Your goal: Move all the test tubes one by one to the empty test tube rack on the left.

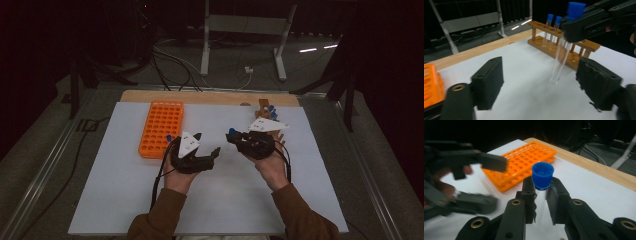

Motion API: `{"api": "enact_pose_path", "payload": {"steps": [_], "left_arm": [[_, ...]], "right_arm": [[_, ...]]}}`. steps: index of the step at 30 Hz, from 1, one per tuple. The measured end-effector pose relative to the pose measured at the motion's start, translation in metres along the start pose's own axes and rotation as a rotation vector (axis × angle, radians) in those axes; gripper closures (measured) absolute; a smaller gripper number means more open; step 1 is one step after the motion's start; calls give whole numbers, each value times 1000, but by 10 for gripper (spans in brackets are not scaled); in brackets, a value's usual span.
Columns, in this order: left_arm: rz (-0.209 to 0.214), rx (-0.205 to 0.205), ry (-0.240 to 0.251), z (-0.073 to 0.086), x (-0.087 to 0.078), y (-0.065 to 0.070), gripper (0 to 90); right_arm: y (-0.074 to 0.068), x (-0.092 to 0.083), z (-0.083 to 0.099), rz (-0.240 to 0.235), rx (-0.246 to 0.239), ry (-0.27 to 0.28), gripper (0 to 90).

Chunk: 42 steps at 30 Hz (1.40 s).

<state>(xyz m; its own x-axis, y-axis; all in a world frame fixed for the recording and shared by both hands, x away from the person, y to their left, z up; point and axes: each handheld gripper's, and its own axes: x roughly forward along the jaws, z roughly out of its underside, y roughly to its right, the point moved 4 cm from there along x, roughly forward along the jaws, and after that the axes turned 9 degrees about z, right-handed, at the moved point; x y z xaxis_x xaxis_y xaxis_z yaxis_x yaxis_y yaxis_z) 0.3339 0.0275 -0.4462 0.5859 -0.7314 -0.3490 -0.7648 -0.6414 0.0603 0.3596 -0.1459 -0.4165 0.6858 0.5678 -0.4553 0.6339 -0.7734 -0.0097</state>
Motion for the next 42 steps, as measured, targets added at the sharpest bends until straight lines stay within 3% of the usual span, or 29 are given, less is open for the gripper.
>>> {"api": "enact_pose_path", "payload": {"steps": [8, 14, 20, 28, 35, 38, 42], "left_arm": [[32, 27, -6, -1, 11, 7, 521], [63, 24, -8, 0, 11, 7, 677], [86, 36, -15, 1, 11, 9, 764], [95, 47, -17, 1, 12, 9, 783], [59, 13, -23, 3, 9, -1, 783], [47, 0, -23, 4, 6, -5, 783], [34, -9, -20, 6, 0, -11, 783]], "right_arm": [[-19, 2, -6, -45, -21, 0, 770], [-23, 3, -6, -60, -27, -2, 770], [-24, 3, -6, -68, -26, -3, 770], [-22, 3, -5, -84, -23, -12, 756], [-17, -2, -4, -126, -7, 0, 522], [-12, -4, -3, -117, 11, 7, 412], [-5, -6, 0, -68, -1, -1, 221]]}}
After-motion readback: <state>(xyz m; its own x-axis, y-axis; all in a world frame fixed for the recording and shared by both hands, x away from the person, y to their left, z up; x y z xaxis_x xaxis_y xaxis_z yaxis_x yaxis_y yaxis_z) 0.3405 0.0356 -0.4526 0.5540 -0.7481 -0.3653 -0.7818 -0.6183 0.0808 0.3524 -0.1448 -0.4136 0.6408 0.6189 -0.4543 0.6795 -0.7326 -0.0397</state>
